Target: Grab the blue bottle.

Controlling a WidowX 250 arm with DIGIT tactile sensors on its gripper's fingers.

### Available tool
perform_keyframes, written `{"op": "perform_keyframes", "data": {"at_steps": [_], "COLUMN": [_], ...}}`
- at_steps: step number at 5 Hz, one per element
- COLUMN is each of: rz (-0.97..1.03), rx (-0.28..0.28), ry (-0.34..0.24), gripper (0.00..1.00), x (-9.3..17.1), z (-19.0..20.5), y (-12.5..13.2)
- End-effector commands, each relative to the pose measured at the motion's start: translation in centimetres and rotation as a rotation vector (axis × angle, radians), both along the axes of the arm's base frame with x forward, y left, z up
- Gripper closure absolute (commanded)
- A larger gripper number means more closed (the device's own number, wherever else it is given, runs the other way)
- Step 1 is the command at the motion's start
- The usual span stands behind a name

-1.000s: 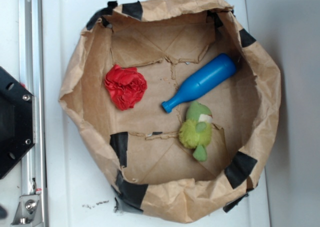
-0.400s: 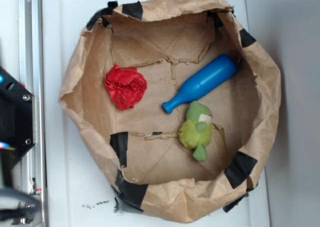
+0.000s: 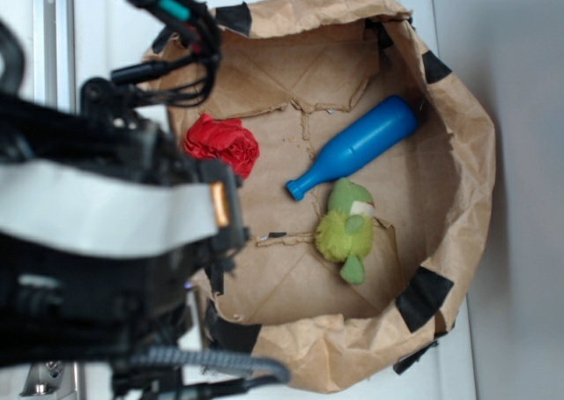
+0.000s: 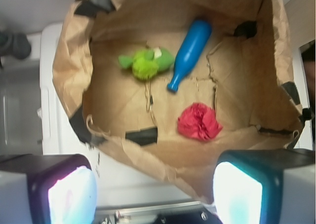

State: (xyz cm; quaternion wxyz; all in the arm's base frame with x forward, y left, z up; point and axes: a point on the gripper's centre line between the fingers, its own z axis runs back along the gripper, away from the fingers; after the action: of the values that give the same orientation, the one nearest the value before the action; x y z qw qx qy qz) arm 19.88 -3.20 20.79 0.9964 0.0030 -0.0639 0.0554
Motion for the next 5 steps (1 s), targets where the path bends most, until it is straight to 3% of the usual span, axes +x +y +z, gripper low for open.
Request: {"op": "perform_keyframes", "data": {"at_steps": [1, 2, 5], "rz": [0.196, 0.183, 0.183], "rx": [-0.123, -0.152, -0.152], "ry": [-0.078, -0.045, -0.045], "gripper": [0.0, 0.0, 0.0], "x": [7.0, 8.5, 8.5], "z": [-4.2, -5.0, -5.0], "y": [2.0, 2.4, 2.4]}}
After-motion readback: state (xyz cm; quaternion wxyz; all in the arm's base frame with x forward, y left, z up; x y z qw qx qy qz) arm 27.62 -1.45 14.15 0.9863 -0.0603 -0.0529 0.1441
